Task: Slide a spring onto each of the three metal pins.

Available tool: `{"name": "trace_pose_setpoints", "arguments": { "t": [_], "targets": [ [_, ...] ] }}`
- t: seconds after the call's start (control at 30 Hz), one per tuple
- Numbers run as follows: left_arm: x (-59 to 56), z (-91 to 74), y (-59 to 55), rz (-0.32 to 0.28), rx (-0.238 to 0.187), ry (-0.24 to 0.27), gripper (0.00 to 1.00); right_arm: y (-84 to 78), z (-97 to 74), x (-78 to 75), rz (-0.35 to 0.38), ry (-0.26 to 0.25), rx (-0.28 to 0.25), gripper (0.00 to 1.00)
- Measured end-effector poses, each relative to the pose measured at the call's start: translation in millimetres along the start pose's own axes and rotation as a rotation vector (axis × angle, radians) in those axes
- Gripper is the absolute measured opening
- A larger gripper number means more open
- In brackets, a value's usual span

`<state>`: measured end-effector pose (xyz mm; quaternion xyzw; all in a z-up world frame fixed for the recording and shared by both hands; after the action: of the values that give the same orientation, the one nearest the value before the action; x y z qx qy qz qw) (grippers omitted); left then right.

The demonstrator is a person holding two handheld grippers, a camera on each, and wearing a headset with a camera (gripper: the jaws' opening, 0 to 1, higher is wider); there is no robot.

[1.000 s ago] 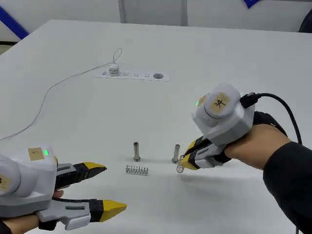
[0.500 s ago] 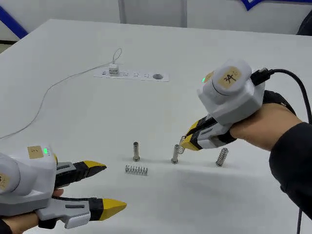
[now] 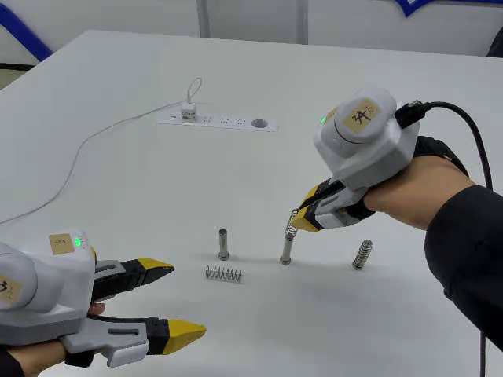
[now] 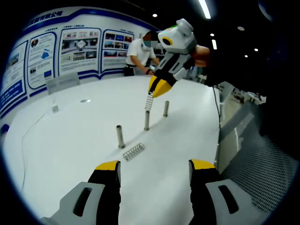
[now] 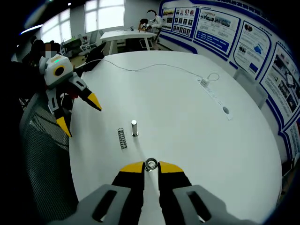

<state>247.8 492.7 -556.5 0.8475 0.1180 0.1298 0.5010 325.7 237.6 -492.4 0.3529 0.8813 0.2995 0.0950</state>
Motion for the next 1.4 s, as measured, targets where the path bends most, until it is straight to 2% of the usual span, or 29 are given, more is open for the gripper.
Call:
{"name": "trace_pose_setpoints", "arguments": {
  "t": [0.33,0.8,1.4],
  "targets": [
    [0.1,0.0,-0.6,-0.002,0.007,0.003,0.6,-2.1,6.4,-2.6,0.001,0.01,0.025,0.12],
    [0.5,0.5,-1.0,-0.008,0.008,0.005,0.6,-10.4,31.0,-7.2,0.014,0.028,0.087,0.12],
    [0.5,0.3,-1.3,-0.015,0.003,0.004,0.6,-21.1,50.9,-8.7,0.024,0.042,0.139,0.12]
  ]
}}
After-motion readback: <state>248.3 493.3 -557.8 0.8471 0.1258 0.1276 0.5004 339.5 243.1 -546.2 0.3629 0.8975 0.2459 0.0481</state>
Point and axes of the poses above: the centre of the closed fingertips' face, and the gripper's own axes: z roughly forward along the fingers, x roughly to its left, y roughly out of its top, the point moved 10 cm from there along -z, roughly backward along the fingers, and after that the axes turned 14 degrees about z, right-handed, at the moved point
